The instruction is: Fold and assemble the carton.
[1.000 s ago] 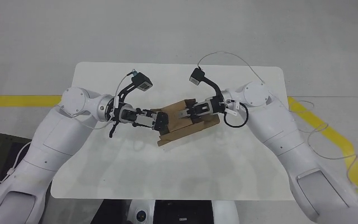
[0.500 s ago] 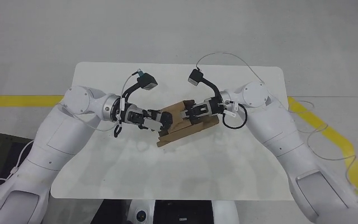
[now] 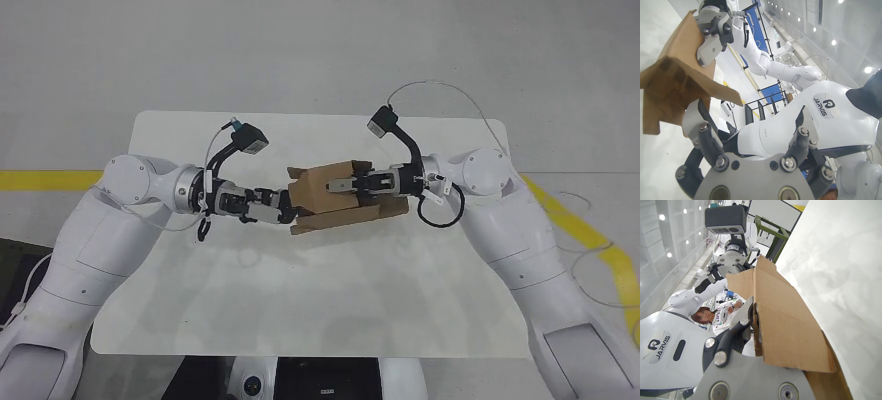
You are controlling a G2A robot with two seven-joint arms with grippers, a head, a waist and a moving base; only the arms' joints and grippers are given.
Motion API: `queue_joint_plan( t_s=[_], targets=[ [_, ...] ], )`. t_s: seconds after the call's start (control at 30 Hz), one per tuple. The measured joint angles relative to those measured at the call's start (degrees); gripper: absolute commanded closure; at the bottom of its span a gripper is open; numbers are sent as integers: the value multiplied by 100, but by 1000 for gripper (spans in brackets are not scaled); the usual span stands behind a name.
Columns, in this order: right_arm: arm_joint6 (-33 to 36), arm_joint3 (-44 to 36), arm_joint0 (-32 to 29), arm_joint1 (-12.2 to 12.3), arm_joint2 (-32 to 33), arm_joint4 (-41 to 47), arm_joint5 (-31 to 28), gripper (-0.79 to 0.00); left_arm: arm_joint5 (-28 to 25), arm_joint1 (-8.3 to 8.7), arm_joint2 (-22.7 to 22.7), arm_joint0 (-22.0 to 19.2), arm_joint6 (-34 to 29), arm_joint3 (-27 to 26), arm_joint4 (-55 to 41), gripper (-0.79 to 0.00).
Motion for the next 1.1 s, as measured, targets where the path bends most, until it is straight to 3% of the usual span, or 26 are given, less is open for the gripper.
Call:
queue_joint_plan(
  t_s=[0.43, 1.1],
  targets=[
    [-267, -841, -634, 107, 102, -306, 225, 0, -289, -36, 114, -132, 288, 405, 272, -785],
    [-318, -658, -401, -118, -664, -146, 203, 0, -246, -47, 118, -126, 245, 208, 138, -785]
  ],
)
